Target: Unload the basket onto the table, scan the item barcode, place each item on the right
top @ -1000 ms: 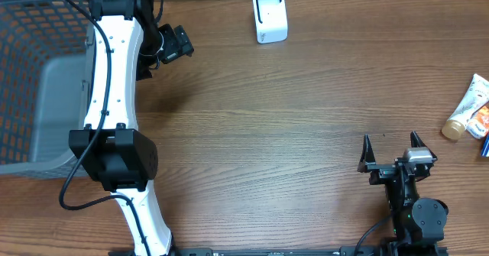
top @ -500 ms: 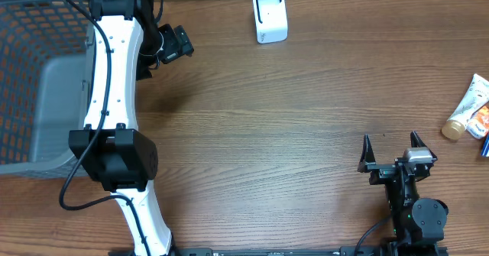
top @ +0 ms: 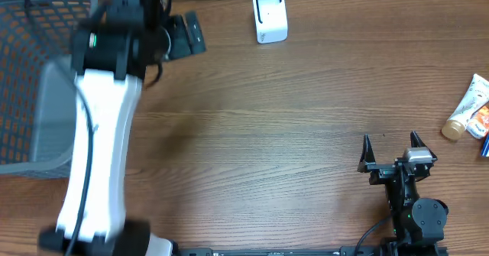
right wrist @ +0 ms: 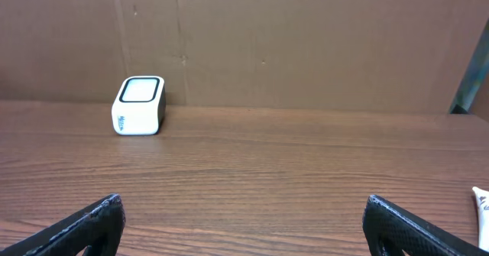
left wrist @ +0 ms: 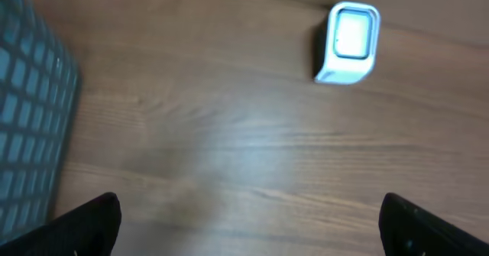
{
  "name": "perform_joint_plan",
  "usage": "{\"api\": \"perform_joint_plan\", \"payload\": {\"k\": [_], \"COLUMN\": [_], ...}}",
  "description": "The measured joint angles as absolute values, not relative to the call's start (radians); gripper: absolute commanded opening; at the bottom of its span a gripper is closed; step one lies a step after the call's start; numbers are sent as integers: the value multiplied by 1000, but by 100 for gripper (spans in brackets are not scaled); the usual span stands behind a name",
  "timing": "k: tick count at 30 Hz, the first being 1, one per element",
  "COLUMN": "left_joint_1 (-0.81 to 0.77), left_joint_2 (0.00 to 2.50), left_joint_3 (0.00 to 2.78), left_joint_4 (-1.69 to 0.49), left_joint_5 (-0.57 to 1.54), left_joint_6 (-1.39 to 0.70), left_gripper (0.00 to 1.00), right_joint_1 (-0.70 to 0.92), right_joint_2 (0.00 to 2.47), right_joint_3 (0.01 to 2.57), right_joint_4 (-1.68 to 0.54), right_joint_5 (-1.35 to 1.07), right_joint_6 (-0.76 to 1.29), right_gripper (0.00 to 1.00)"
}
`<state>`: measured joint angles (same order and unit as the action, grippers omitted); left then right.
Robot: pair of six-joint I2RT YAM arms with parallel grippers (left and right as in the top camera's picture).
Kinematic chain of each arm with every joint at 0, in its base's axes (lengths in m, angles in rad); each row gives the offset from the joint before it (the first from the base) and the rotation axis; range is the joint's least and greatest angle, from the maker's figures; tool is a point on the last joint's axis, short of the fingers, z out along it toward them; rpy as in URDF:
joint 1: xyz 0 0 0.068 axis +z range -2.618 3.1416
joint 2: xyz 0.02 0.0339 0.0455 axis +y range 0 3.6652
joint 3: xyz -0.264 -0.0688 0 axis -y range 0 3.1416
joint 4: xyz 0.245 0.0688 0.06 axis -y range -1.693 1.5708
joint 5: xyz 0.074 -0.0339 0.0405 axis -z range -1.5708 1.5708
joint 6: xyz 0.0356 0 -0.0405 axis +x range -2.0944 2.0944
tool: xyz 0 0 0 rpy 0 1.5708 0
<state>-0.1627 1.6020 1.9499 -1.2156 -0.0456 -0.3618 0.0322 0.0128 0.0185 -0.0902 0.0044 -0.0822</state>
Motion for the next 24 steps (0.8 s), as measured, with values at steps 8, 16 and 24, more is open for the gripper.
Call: {"api": "perform_joint_plan", "payload": {"k": [8,16,24], "left_joint_1": [-142,-94,22], "left_joint_2": [1256,822,403], "left_joint_3": [1362,920,712], "left_joint_4": [-862,-675,-698], "left_joint_5": [23,102,105], "left_joint_6": [-231,-95,-73], "left_gripper": [100,100,100], "right_joint_1": [32,32,32], "right_joint_2": [13,13,13], "right_joint_3": [19,19,19], "right_joint_4": [-90,-90,-90], "right_joint_5": [4,4,4], "right_joint_6": [-83,-83,-83], "right_gripper": [100,100,100]}}
